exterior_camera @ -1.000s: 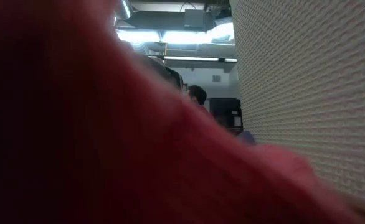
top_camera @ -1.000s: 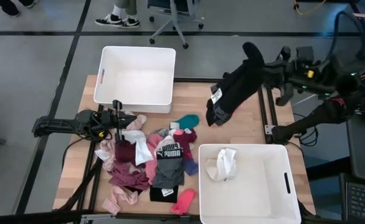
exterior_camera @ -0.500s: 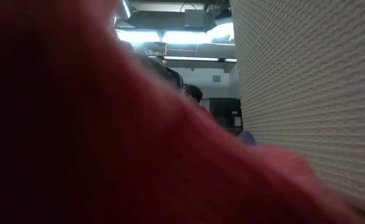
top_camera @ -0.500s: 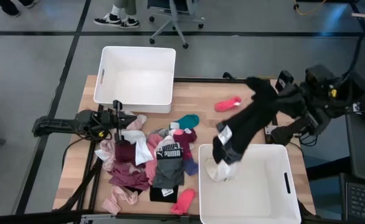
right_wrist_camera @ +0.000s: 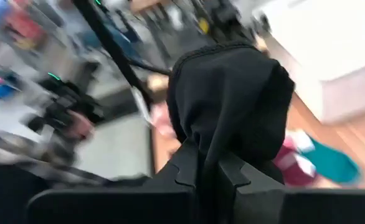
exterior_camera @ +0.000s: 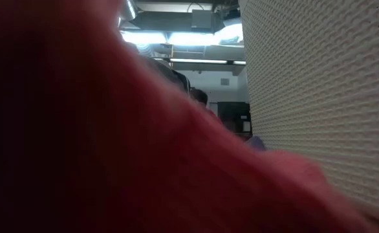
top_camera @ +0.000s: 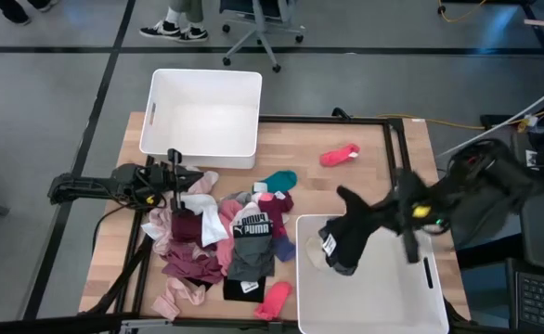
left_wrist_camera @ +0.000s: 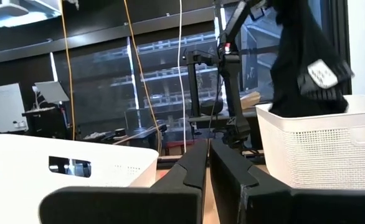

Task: Sort clothes
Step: Put the black underwear into the bottom white bin

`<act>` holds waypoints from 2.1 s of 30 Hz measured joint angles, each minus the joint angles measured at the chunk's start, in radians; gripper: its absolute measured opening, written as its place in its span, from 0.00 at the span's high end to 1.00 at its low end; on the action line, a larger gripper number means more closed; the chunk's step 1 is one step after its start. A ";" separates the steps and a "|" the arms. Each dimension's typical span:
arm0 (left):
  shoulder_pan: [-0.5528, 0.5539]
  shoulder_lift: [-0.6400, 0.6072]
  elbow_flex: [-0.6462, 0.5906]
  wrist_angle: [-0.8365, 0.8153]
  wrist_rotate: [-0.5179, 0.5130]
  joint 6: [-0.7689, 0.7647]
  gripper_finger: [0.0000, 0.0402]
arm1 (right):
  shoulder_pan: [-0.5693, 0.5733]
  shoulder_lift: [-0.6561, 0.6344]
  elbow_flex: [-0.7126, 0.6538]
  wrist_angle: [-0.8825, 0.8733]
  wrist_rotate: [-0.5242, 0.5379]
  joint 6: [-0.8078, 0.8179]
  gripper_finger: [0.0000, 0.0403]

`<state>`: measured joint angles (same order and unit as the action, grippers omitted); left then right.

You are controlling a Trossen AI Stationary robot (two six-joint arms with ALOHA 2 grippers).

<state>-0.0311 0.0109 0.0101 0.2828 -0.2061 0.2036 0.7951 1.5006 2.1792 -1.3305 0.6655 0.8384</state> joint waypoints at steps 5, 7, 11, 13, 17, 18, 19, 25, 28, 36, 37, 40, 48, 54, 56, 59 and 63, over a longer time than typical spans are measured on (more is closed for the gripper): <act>0.000 0.000 0.000 0.007 0.000 0.007 0.97 | -0.004 0.084 -0.028 -0.244 0.034 0.193 0.95; 0.000 0.000 0.000 0.007 0.000 0.006 0.97 | -0.003 0.095 -0.099 -0.224 0.030 0.205 0.95; 0.000 0.000 0.000 0.006 0.000 0.005 0.97 | -0.003 0.093 -0.257 -0.212 0.007 0.216 0.95; 0.000 0.000 0.000 0.005 0.000 0.012 0.97 | -0.002 0.093 -0.348 -0.212 -0.027 0.252 0.95; 0.000 0.000 0.000 0.005 0.000 0.024 0.97 | -0.003 0.095 -0.523 -0.172 -0.137 0.340 0.95; 0.000 0.000 0.000 0.006 0.000 0.025 0.97 | -0.003 0.095 -0.565 -0.152 -0.162 0.360 0.95; 0.000 0.000 0.000 0.006 0.000 0.027 0.97 | -0.003 0.095 -0.604 -0.140 -0.183 0.382 0.95; 0.000 0.000 0.000 -0.009 0.000 0.012 0.97 | -0.003 0.095 -0.771 -0.082 -0.353 0.537 0.95; 0.000 0.000 0.000 -0.012 0.000 -0.010 0.97 | -0.004 0.095 -0.813 -0.083 -0.404 0.609 0.95; 0.000 0.000 0.000 -0.013 0.000 -0.015 0.97 | -0.005 0.095 -0.810 -0.080 -0.502 0.727 0.73; 0.000 0.000 0.000 -0.012 0.001 -0.022 0.97 | -0.007 0.095 -0.794 -0.092 -0.544 0.729 0.68; 0.000 0.000 0.000 -0.012 0.004 -0.064 0.97 | -0.035 0.095 -0.718 -0.158 -0.677 0.755 0.55; 0.000 0.000 0.000 -0.007 0.001 -0.094 0.97 | -0.162 0.094 -0.413 -0.232 -0.697 0.747 0.39; 0.000 0.000 0.000 -0.011 0.001 -0.101 0.97 | -0.241 0.092 -0.248 -0.170 -0.406 0.454 0.38; 0.000 0.000 0.000 -0.011 0.001 -0.117 0.97 | -0.269 0.092 -0.227 -0.103 -0.314 0.325 0.38; 0.000 0.000 0.000 -0.018 0.001 -0.123 0.97 | -0.320 0.096 -0.227 0.041 -0.223 0.105 0.38; 0.000 0.000 0.000 -0.019 0.001 -0.096 0.97 | -0.393 0.141 -0.227 0.209 -0.168 -0.159 0.38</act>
<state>-0.0311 0.0109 0.0105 0.2638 -0.2054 0.1074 0.4024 1.6419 1.9522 -1.1217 0.4977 0.6796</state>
